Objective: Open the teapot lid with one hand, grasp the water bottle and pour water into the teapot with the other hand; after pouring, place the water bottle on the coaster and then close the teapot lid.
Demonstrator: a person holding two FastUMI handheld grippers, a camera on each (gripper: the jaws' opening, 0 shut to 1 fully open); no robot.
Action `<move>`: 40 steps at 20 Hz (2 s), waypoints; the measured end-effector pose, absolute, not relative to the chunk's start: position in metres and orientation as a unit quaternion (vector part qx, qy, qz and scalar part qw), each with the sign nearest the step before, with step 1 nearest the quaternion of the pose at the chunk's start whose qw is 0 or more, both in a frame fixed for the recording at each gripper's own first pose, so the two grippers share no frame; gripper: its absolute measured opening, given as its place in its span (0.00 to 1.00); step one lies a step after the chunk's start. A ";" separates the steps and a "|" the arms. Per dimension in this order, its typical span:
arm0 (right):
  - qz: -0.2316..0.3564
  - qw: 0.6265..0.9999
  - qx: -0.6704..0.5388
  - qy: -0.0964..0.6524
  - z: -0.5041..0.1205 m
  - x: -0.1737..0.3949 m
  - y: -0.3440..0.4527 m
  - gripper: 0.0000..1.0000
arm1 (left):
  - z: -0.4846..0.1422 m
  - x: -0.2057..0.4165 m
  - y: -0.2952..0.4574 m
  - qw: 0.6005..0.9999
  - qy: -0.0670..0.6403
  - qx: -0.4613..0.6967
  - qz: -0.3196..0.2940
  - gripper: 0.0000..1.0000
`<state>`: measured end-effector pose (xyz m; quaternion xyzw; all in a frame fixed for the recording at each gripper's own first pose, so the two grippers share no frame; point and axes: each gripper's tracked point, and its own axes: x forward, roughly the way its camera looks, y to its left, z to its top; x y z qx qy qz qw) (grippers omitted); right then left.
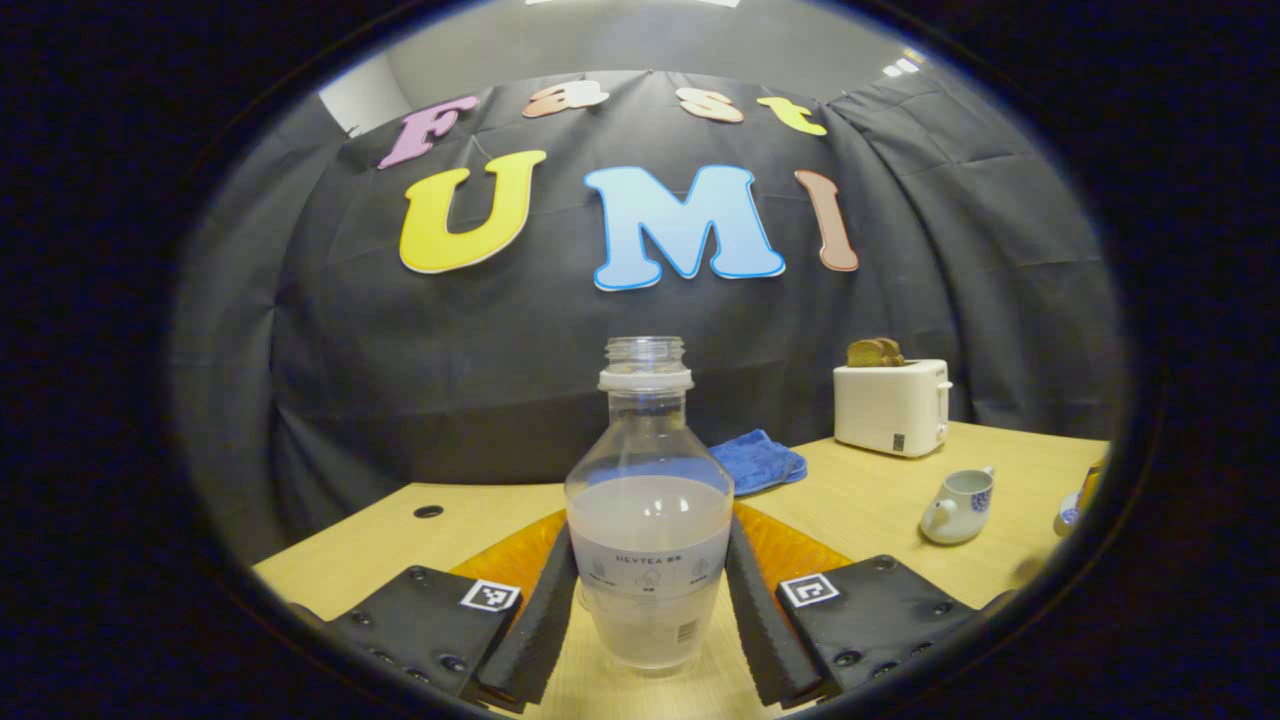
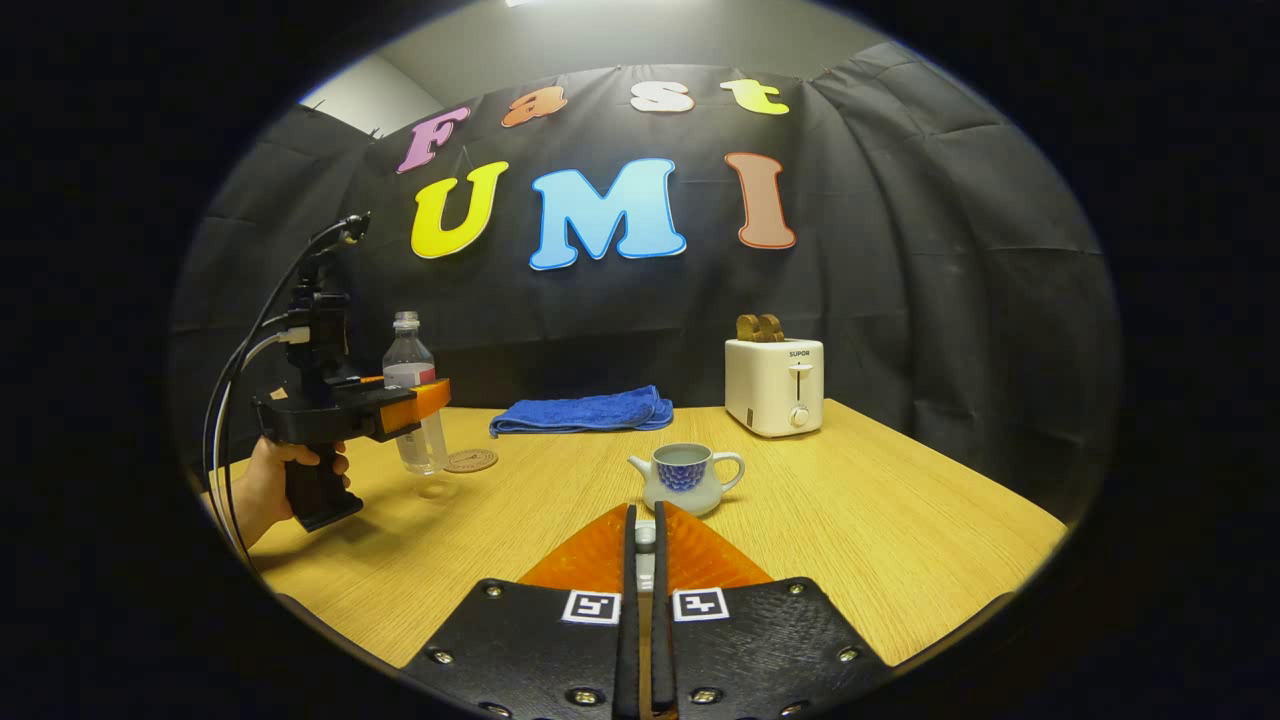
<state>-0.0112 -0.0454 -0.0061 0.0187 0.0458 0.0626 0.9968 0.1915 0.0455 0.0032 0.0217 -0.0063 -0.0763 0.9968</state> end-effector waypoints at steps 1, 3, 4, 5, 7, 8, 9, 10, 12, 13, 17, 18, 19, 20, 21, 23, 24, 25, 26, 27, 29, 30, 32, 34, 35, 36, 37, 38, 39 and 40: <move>0.062 0.997 0.018 0.047 -0.008 -0.010 -0.046 0.05 | -0.001 0.199 0.048 0.997 -0.006 0.015 -0.078 0.86; 0.057 0.997 0.017 0.049 -0.010 -0.009 -0.050 0.05 | -0.002 0.214 0.056 0.997 -0.007 0.019 -0.072 0.87; 0.055 0.997 0.018 0.050 -0.011 -0.008 -0.052 0.05 | 0.000 0.222 0.060 0.997 -0.010 0.023 -0.067 0.86; 0.053 0.997 0.019 0.051 -0.013 -0.005 -0.054 0.05 | 0.004 0.234 0.069 0.998 -0.003 0.023 -0.060 0.86; 0.053 0.997 0.022 0.056 -0.015 -0.002 -0.055 0.05 | 0.000 0.245 0.073 0.998 0.008 0.004 -0.056 0.86; 0.051 0.997 0.019 0.056 -0.016 0.001 -0.057 0.05 | -0.003 0.252 0.076 0.999 0.010 0.006 -0.049 0.87; 0.050 0.997 0.016 0.058 -0.016 0.002 -0.057 0.05 | -0.004 0.257 0.077 0.999 0.010 0.008 -0.046 0.86; 0.051 0.997 0.017 0.056 -0.015 0.002 -0.057 0.05 | -0.008 0.261 0.077 0.999 0.013 0.006 -0.045 0.86; 0.050 0.997 0.014 0.058 -0.017 0.003 -0.057 0.05 | -0.010 0.269 0.077 0.999 0.016 -0.002 -0.047 0.86; 0.049 0.997 0.014 0.058 -0.016 0.003 -0.057 0.05 | -0.010 0.271 0.077 0.999 0.014 -0.003 -0.049 0.86; 0.046 0.997 0.015 0.061 -0.017 0.004 -0.058 0.05 | -0.011 0.276 0.078 0.999 0.010 0.004 -0.044 0.87; 0.046 0.997 0.015 0.061 -0.017 0.004 -0.057 0.05 | -0.011 0.275 0.079 0.999 0.011 0.002 -0.044 0.87; 0.047 0.997 0.014 0.060 -0.017 0.004 -0.057 0.05 | -0.014 0.275 0.080 0.999 0.015 0.003 -0.040 0.89; 0.047 0.997 0.014 0.060 -0.016 0.004 -0.057 0.05 | -0.015 0.274 0.080 0.999 0.019 0.002 -0.041 0.90; 0.047 0.997 0.014 0.060 -0.017 0.005 -0.057 0.05 | -0.017 0.273 0.078 0.999 0.023 0.002 -0.042 0.95; 0.048 0.997 0.014 0.059 -0.016 0.004 -0.057 0.05 | -0.014 0.268 0.083 0.999 0.021 0.005 -0.031 1.00; 0.047 0.997 0.014 0.059 -0.017 0.004 -0.057 0.05 | -0.012 0.265 0.085 0.999 0.020 0.003 -0.029 1.00; 0.047 0.997 0.014 0.059 -0.016 0.003 -0.058 0.05 | -0.010 0.261 0.084 0.999 0.018 -0.001 -0.029 1.00; 0.047 0.997 0.015 0.059 -0.016 0.002 -0.058 0.05 | -0.012 0.256 0.082 0.999 0.020 -0.003 -0.031 1.00; 0.048 0.997 0.016 0.059 -0.016 0.001 -0.057 0.05 | -0.013 0.251 0.080 0.999 0.022 -0.001 -0.032 1.00; 0.051 0.997 0.019 0.061 -0.017 -0.001 -0.056 0.05 | -0.014 0.240 0.078 0.999 0.024 0.009 -0.032 1.00; 0.052 0.997 0.022 0.061 -0.017 -0.002 -0.055 0.05 | -0.014 0.234 0.078 0.999 0.025 0.014 -0.029 1.00; 0.052 0.997 0.027 0.058 -0.014 -0.002 -0.056 0.05 | -0.014 0.214 0.075 0.999 0.031 0.016 -0.029 1.00; 0.046 0.998 0.023 0.046 -0.006 0.005 -0.059 0.05 | -0.011 0.192 0.070 0.999 0.031 0.007 -0.037 1.00; 0.042 0.998 0.017 0.037 -0.001 0.011 -0.060 0.05 | -0.008 0.179 0.066 0.999 0.027 0.004 -0.044 1.00; 0.038 0.999 0.012 0.031 0.005 0.018 -0.062 0.05 | -0.001 0.167 0.065 0.999 0.018 0.002 -0.044 1.00; 0.037 0.999 0.011 0.025 0.009 0.028 -0.061 0.05 | 0.005 0.156 0.064 0.999 0.011 -0.001 -0.046 1.00; 0.036 0.999 0.014 0.014 0.017 0.042 -0.060 0.05 | 0.012 0.139 0.060 0.999 0.006 -0.001 -0.050 1.00; 0.033 0.999 0.014 0.006 0.023 0.051 -0.060 0.05 | 0.016 0.129 0.059 0.999 0.002 0.001 -0.050 1.00; 0.030 0.999 0.013 -0.001 0.028 0.063 -0.060 0.05 | 0.018 0.120 0.059 0.999 0.001 0.003 -0.051 1.00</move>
